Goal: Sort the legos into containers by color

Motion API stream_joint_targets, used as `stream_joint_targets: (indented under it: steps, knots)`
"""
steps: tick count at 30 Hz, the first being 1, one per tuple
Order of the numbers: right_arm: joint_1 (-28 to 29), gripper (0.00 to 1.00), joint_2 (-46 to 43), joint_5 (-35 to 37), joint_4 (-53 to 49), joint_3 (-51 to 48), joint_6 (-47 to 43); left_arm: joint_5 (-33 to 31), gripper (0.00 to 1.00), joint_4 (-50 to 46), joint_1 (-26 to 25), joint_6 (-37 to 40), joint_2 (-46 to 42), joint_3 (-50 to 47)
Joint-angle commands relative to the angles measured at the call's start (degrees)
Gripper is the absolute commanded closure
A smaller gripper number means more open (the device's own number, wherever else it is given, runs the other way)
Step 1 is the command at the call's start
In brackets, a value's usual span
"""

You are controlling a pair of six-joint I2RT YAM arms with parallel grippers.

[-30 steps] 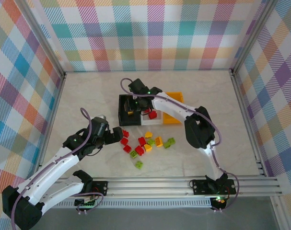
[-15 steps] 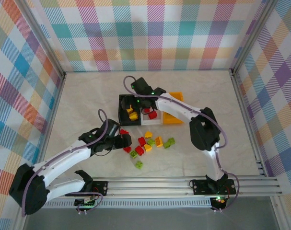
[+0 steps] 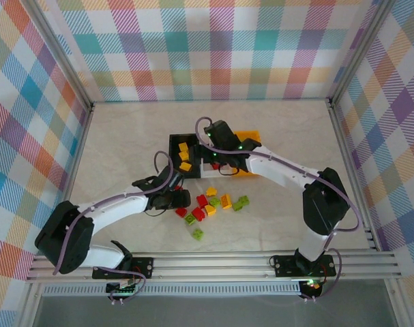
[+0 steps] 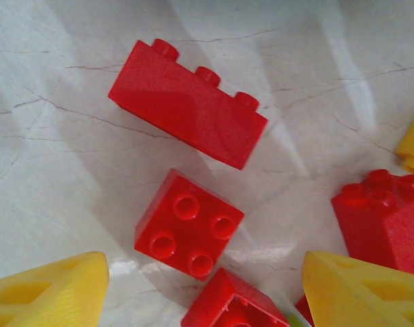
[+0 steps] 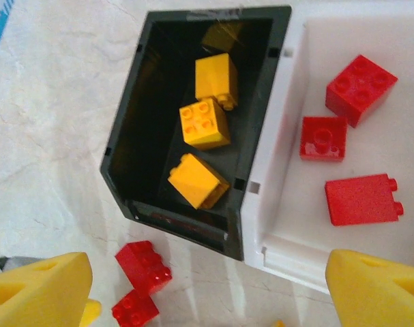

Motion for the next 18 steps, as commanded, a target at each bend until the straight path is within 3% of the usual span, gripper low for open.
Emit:
stream_joint_targets:
  steps: [1, 5, 12, 18]
  knots:
    - [-0.3, 0.11, -2.6, 0.7, 2.4, -1.5, 0.2, -3.7, 0.26, 2.2, 0.3, 0.6, 1.8, -0.3]
    - [-0.4, 0.11, -3.7, 0.6, 2.7, -2.8, 0.4, -4.1, 0.29, 5.4, 0.7, 2.1, 5.4, 1.2]
    - [-0.9, 0.11, -6.4, 2.0, 3.0, -5.1, 0.2, -5.7, 0.41, 2.9, 0.7, 3.0, 9.7, 2.5]
    - [-1.3, 0.11, -7.4, 2.1, 3.4, -6.2, 0.7, -5.9, 0.59, 2.8, 0.7, 2.2, 6.7, -0.1]
